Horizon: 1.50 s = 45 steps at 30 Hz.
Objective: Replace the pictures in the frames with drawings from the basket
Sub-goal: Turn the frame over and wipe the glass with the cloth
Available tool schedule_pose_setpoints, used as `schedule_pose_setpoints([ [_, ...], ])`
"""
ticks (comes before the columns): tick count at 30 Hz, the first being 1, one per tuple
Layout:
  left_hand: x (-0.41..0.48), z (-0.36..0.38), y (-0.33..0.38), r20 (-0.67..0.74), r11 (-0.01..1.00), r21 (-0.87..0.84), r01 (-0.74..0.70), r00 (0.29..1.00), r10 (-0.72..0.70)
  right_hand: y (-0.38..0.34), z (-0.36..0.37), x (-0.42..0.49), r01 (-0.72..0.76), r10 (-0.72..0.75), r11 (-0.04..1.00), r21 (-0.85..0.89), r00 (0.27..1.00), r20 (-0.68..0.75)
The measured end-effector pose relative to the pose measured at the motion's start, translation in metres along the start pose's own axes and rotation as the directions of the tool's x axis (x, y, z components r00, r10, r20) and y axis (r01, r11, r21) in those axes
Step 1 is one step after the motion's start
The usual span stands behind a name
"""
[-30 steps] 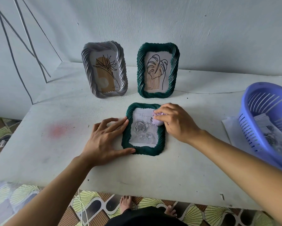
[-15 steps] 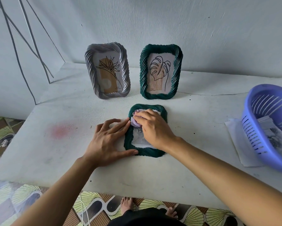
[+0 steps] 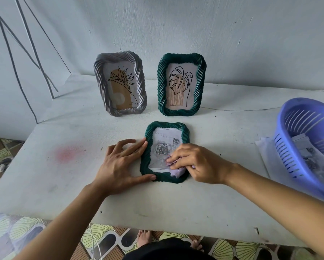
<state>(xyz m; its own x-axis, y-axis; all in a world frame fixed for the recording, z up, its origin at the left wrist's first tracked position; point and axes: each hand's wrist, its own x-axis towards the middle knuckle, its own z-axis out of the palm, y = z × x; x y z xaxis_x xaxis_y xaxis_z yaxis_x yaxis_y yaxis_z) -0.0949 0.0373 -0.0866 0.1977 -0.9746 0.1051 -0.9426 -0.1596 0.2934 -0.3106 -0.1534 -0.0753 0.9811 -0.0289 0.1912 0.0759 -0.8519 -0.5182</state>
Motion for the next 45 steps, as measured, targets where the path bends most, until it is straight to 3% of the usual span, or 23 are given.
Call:
schedule_pose_setpoints([
  [10, 0.000, 0.001, -0.001, 0.008, 1.000, -0.013, 0.005, 1.000, -0.004, 0.043, -0.018, 0.028, -0.125, 0.074, 0.952, -0.281, 0.980, -0.186],
  [17, 0.000, 0.003, -0.002, 0.008, 1.000, -0.011, 0.001, 1.000, -0.001, 0.024, 0.014, 0.055, -0.330, 0.231, 0.895, -0.300, 0.918, -0.321],
  [21, -0.001, 0.002, -0.001, 0.008, 1.000, -0.014, -0.001, 1.000, 0.001, 0.009, 0.027, 0.074, -0.350, 0.252, 0.902, -0.253, 0.901, -0.353],
  [28, -0.001, 0.002, 0.000, -0.029, 0.999, -0.038, -0.011, 1.000, 0.010, -0.006, 0.029, 0.073, -0.242, 0.188, 0.957, -0.161, 0.937, -0.294],
  [34, 0.002, -0.002, 0.004, 0.018, 0.981, -0.175, 0.083, 0.997, -0.081, -0.018, 0.028, 0.053, -0.257, 0.283, 0.959, 0.118, 0.873, -0.397],
  [39, 0.004, -0.003, 0.025, -0.108, 0.918, -0.290, 0.272, 0.943, -0.314, -0.032, 0.033, 0.036, -0.181, 0.279, 0.958, 0.223, 0.771, -0.572],
  [41, 0.005, -0.005, 0.037, -0.092, 0.865, -0.360, 0.350, 0.909, -0.406, -0.040, 0.033, 0.033, -0.179, 0.327, 0.939, 0.293, 0.729, -0.601],
  [43, 0.008, -0.012, 0.046, -0.050, 0.774, -0.509, 0.376, 0.885, -0.463, -0.048, 0.031, 0.031, -0.164, 0.392, 0.901, 0.403, 0.705, -0.590],
  [45, 0.011, -0.023, 0.055, 0.023, 0.592, -0.725, 0.353, 0.871, -0.491, -0.055, 0.029, 0.031, -0.131, 0.422, 0.868, 0.478, 0.702, -0.574],
])
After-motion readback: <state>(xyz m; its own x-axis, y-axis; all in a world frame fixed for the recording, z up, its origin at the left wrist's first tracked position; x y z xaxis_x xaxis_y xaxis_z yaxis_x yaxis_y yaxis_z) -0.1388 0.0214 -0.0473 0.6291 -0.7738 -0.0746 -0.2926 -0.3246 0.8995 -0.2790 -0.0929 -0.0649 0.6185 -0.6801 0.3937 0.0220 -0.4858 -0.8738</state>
